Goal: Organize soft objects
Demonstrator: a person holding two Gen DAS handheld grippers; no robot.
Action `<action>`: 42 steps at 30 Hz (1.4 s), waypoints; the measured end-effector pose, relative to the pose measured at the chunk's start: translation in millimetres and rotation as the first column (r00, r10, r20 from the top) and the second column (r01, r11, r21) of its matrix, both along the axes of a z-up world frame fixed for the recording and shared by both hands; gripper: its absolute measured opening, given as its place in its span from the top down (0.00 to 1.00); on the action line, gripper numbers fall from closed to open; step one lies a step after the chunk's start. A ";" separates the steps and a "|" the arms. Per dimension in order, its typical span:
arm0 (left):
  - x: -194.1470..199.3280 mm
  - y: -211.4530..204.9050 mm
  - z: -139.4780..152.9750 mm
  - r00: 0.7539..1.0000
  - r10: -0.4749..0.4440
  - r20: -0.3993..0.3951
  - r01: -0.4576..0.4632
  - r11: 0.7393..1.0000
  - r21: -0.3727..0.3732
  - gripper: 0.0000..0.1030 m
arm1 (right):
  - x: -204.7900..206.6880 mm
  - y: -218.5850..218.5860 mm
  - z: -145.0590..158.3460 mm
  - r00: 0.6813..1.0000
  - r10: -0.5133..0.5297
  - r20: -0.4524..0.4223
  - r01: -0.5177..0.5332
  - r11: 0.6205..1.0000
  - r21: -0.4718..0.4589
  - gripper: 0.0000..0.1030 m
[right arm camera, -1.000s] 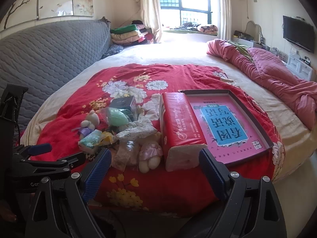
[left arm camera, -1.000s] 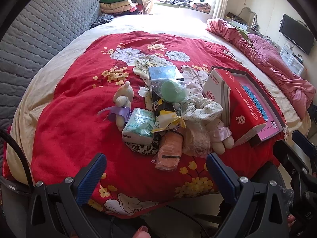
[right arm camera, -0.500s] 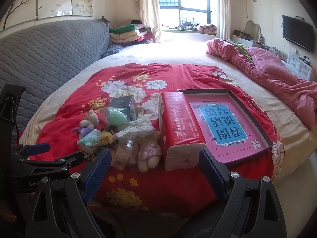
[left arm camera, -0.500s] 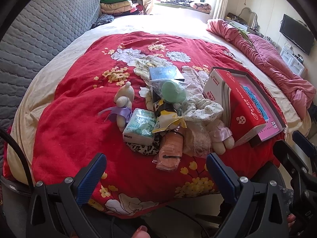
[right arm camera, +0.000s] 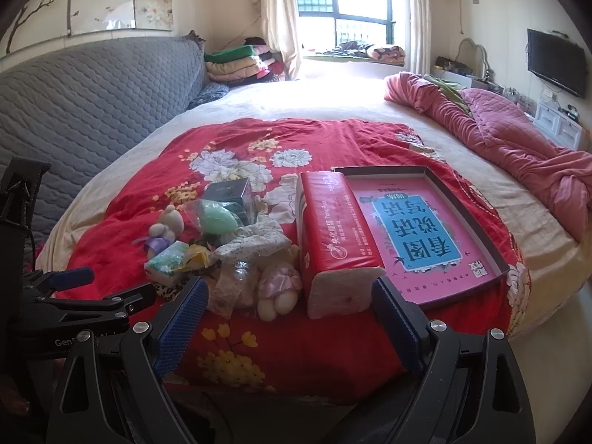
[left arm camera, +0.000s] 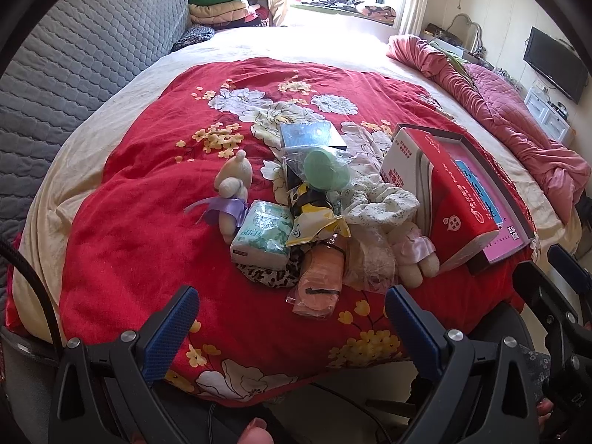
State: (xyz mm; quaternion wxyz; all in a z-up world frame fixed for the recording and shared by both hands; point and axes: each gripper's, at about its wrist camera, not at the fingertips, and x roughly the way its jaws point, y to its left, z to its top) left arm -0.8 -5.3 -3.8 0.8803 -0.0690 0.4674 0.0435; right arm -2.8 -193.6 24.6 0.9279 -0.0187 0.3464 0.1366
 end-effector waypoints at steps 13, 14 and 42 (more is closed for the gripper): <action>-0.4 2.0 -1.2 1.000 0.001 -0.004 -0.001 1.000 -0.009 0.02 | 1.3 0.2 -2.4 1.000 0.001 -0.007 -0.001 1.000 0.002 0.12; -0.3 1.8 -2.0 1.000 0.002 -0.004 -0.002 1.000 -0.009 0.02 | 1.6 0.1 -2.8 1.000 0.002 -0.008 -0.002 1.000 0.004 0.12; 33.1 70.7 -30.5 0.990 0.139 -0.037 -0.142 0.983 -0.115 0.02 | 51.6 61.6 -17.7 0.986 0.169 0.006 -0.169 0.986 -0.009 0.12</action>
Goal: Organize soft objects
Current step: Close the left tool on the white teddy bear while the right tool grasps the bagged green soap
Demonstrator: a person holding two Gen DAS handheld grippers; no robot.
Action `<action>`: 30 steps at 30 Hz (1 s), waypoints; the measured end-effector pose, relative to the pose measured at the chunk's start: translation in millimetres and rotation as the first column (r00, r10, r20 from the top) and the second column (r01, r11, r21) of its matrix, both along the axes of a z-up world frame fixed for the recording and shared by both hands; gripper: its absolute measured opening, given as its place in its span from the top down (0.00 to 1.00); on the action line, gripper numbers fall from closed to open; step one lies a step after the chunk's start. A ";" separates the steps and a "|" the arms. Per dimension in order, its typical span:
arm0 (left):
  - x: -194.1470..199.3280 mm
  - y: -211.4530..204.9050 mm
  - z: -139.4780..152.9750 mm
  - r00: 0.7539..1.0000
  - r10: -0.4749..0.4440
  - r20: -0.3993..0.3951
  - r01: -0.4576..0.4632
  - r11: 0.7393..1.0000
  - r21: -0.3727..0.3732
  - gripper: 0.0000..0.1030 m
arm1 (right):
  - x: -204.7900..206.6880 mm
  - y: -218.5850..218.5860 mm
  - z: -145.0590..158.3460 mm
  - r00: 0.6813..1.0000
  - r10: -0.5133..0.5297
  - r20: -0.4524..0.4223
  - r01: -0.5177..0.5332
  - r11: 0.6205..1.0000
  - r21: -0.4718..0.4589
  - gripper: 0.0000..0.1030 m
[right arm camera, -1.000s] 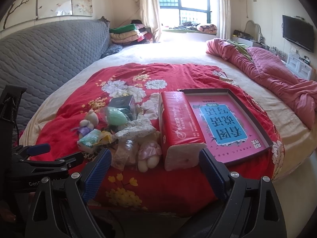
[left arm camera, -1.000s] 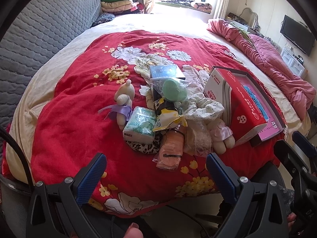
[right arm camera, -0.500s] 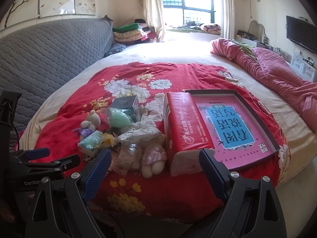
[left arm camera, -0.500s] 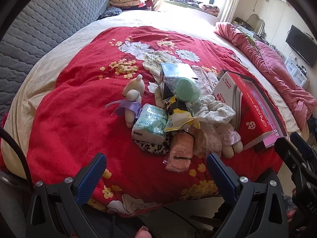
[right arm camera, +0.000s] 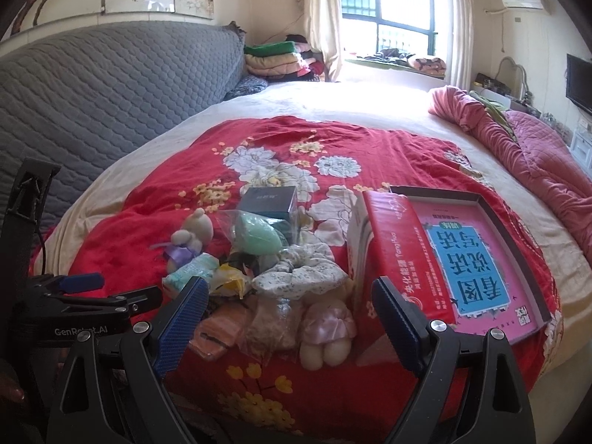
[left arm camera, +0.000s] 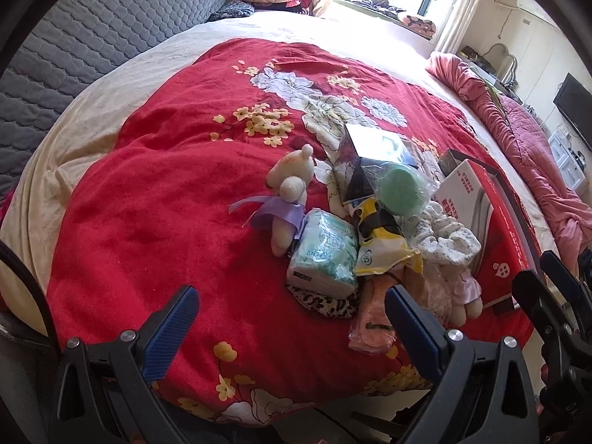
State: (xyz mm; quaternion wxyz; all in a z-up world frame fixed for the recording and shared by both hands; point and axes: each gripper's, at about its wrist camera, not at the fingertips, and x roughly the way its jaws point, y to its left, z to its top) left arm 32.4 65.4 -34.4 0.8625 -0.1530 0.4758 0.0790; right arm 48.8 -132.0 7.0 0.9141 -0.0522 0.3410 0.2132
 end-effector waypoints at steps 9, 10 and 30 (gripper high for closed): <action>41.0 34.5 -13.8 0.999 0.045 -0.025 -0.046 0.999 -0.022 0.02 | 52.9 21.9 -12.6 0.999 0.033 -0.043 -0.033 0.999 -0.007 0.12; 46.5 36.9 -16.8 0.998 0.043 -0.039 -0.044 0.999 -0.024 0.02 | 58.5 25.5 -13.9 0.998 0.039 -0.045 -0.039 0.999 -0.008 0.12; 94.3 49.2 -50.1 0.998 -0.004 -0.069 -0.006 0.990 -0.143 0.25 | 115.9 80.4 -64.8 0.979 0.145 -0.145 -0.158 0.984 -0.086 0.14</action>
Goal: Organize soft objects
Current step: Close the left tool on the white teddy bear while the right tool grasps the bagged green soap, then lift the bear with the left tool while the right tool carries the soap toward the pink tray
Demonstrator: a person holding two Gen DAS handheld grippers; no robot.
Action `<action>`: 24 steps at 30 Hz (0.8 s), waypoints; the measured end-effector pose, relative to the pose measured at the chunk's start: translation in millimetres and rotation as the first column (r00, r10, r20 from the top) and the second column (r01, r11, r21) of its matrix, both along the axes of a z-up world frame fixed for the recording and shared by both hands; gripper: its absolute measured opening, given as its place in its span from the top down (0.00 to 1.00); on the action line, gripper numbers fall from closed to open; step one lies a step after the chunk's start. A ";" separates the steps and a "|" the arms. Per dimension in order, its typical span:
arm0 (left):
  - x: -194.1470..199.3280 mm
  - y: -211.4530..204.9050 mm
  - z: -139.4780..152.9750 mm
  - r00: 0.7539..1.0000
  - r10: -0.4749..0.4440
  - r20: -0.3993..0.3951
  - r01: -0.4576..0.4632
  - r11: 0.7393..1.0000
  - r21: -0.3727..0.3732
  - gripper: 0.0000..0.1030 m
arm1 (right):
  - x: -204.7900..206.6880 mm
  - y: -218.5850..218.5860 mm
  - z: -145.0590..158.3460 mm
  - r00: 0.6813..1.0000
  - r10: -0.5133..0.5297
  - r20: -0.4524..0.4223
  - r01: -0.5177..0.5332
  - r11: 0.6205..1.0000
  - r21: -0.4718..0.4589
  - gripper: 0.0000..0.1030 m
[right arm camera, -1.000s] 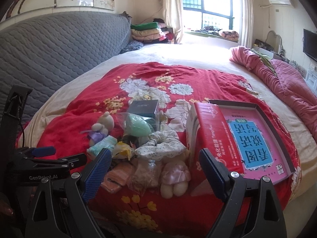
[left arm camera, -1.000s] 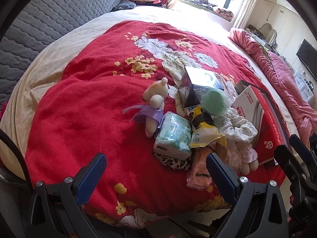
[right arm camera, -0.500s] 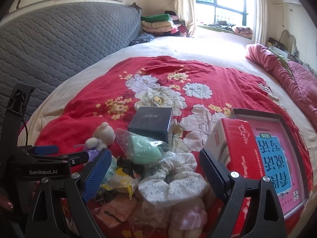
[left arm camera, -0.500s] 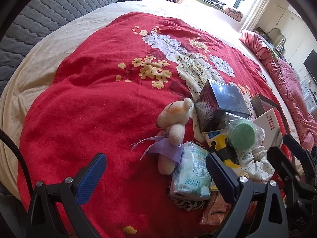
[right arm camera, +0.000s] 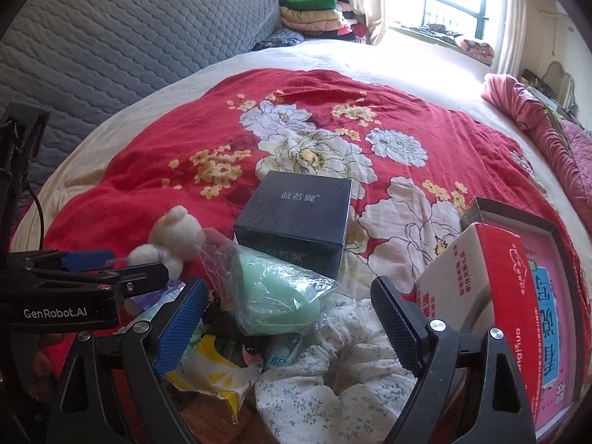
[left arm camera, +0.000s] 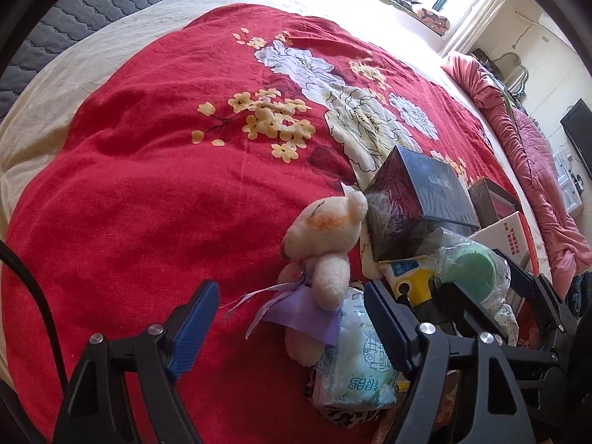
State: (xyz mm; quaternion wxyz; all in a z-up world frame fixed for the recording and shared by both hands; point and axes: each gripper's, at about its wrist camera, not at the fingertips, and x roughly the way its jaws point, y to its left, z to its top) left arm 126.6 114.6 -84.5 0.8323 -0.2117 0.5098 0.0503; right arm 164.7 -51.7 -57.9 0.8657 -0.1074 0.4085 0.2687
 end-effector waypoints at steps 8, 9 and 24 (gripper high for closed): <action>9.9 -2.7 -9.3 0.999 -0.038 0.007 0.039 0.998 -0.053 0.47 | 8.0 -1.5 -11.8 0.999 0.003 -0.045 -0.001 0.999 0.040 0.43; 10.3 -3.2 -11.0 0.999 -0.043 0.009 0.043 0.997 -0.066 0.53 | 8.3 -2.4 -11.6 0.999 0.003 -0.046 -0.001 0.999 0.049 0.44; -8.5 -1.5 14.3 0.990 -0.034 0.140 0.044 0.996 -0.072 0.72 | -3.4 -16.6 18.5 1.000 0.016 0.026 -0.020 0.986 0.164 0.50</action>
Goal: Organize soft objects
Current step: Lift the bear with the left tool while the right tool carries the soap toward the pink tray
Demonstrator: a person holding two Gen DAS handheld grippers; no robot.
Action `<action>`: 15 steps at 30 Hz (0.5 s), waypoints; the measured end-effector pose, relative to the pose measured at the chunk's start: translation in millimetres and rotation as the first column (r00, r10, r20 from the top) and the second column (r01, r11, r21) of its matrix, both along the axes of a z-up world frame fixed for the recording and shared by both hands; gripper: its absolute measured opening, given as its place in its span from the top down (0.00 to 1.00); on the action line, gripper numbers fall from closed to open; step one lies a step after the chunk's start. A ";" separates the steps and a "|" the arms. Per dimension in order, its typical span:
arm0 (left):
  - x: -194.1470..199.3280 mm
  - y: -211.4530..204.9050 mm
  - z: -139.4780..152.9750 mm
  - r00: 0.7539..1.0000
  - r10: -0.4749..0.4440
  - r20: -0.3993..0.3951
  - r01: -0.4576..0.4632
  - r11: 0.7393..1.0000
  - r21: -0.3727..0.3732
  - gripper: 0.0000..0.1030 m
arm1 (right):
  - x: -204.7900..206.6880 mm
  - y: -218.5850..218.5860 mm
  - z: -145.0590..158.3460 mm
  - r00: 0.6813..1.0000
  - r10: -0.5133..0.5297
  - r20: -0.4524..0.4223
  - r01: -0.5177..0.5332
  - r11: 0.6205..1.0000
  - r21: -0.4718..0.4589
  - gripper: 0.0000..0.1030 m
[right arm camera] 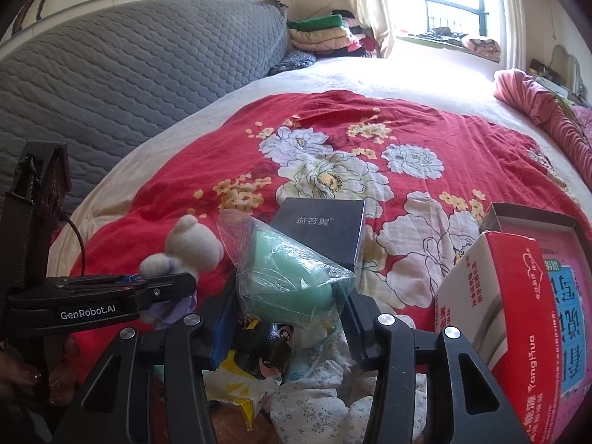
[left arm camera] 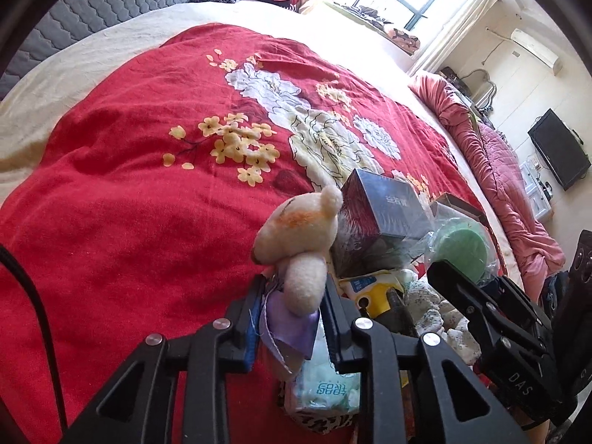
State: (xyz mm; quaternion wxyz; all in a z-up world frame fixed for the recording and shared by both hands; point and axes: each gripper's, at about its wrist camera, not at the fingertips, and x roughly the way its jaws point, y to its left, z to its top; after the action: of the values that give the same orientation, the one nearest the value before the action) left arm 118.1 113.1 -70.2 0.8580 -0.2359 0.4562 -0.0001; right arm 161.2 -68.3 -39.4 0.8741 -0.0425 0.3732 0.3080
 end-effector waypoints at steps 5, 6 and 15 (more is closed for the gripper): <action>-9.7 -7.9 17.6 0.999 -0.004 0.034 0.003 0.999 0.032 0.72 | -8.7 -6.6 10.3 1.000 0.001 0.020 -0.001 1.000 0.011 0.50; -11.1 -11.1 21.6 0.999 -0.009 0.041 0.007 0.999 0.039 0.72 | -10.7 -8.6 13.0 1.000 0.001 0.023 -0.001 1.000 0.017 0.50; -25.1 -51.0 59.2 0.994 -0.062 0.086 0.055 0.995 0.079 0.72 | -36.0 -44.0 45.2 0.997 -0.044 0.067 0.039 0.997 0.073 0.50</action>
State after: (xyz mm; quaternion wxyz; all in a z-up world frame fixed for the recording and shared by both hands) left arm 93.0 62.1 -11.0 0.8856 -0.1891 0.4239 -0.0180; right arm 125.2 -112.2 5.8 0.8935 -0.0138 0.3324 0.3015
